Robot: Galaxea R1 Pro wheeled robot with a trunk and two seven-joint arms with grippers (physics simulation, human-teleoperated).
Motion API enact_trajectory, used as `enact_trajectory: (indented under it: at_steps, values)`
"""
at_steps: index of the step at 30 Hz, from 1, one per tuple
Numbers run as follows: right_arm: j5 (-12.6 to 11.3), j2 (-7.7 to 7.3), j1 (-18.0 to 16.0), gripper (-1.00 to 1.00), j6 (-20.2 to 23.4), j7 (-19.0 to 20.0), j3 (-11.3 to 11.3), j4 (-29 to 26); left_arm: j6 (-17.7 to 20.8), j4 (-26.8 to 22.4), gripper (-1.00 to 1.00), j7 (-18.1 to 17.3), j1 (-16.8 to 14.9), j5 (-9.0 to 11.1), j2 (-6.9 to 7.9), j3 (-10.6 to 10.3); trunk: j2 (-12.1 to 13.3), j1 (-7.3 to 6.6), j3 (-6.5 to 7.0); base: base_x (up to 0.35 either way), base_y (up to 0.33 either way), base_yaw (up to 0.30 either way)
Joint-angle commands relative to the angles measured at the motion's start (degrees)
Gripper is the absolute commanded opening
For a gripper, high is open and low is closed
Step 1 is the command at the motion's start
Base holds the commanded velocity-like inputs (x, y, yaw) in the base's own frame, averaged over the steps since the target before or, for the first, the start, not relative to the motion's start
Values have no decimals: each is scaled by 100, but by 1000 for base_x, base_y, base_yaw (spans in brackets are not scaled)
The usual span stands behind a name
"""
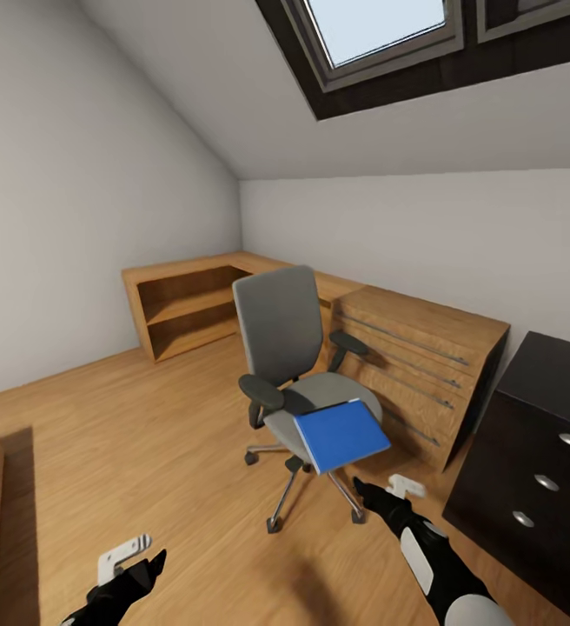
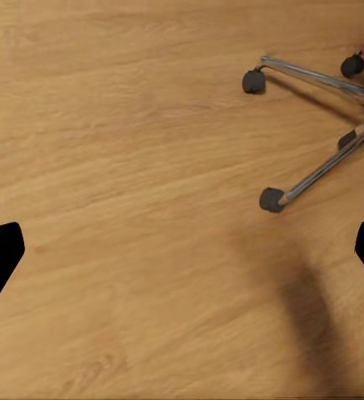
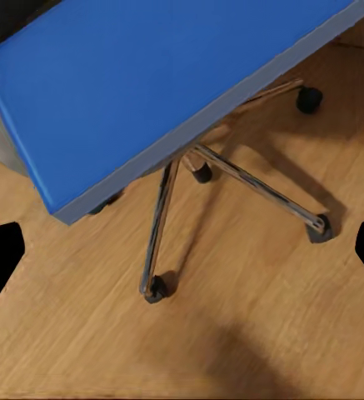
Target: In the bedroom, organize the workspace by keeping the computer under the desk, ensuring the monitor is on the desk, placing the keyboard on the desk next to the monitor, placing the mouse on the desk next to the keyboard, moving the folder from the swivel chair onto the desk next to the mouse, stacking the notebook on top of the folder with the pen on top of the notebook, and positioning the swivel chair next to the desk.
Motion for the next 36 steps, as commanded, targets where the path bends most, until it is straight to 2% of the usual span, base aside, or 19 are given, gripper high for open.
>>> enact_trajectory:
  at_steps: [1,4,7,10,11,13,14,19,22,23,25,30,36]
  values:
    - [-50,-4,-4,100,23,205,-43,20,49,-35,100,66,-2,64,5,-18,-44,22,-24,0,0,0]
    - [-55,-96,-4,100,23,756,-47,153,113,55,100,81,-2,71,-69,-20,-165,88,-78,0,0,0]
    - [-92,-167,-4,100,24,1034,-52,271,118,199,100,70,-2,52,-175,-21,-285,154,-132,0,0,0]
    - [-302,-228,-4,100,24,1223,-56,359,120,298,100,58,-2,37,-257,-8,-405,220,-186,0,0,0]
    - [-494,-252,-4,100,25,1279,-57,381,117,324,100,53,-2,34,-272,3,-446,242,-204,0,0,0]
    - [-724,-292,-4,100,28,1324,-56,397,115,345,100,50,-2,34,-277,11,-526,286,-240,0,0,0]
    - [-979,-349,-4,100,32,1354,-54,408,114,365,100,49,-2,38,-278,21,-566,308,-258,0,0,0]
    - [-1635,-518,-4,100,148,1401,-51,422,88,424,100,47,-2,43,-279,114,-766,417,-347,0,0,0]
    - [-2015,-615,-4,100,365,1423,-54,424,-13,448,100,46,-2,41,-282,176,-887,483,-401,0,0,0]
    - [-2260,-676,-4,100,549,1434,-56,420,-118,461,100,45,-2,42,-283,198,-927,505,-419,0,0,0]
    - [-2486,-735,-4,100,731,1445,-54,406,-221,469,100,45,-2,43,-284,210,-1007,549,-455,0,0,0]
    - [-2862,-832,-4,100,1005,1497,-51,326,-368,478,100,44,-4,44,-289,221,-1208,659,-545,0,0,0]
    - [-3024,-867,-4,100,1117,1546,-58,283,-422,482,100,56,-3,45,-295,222,-1448,791,-653,0,0,0]
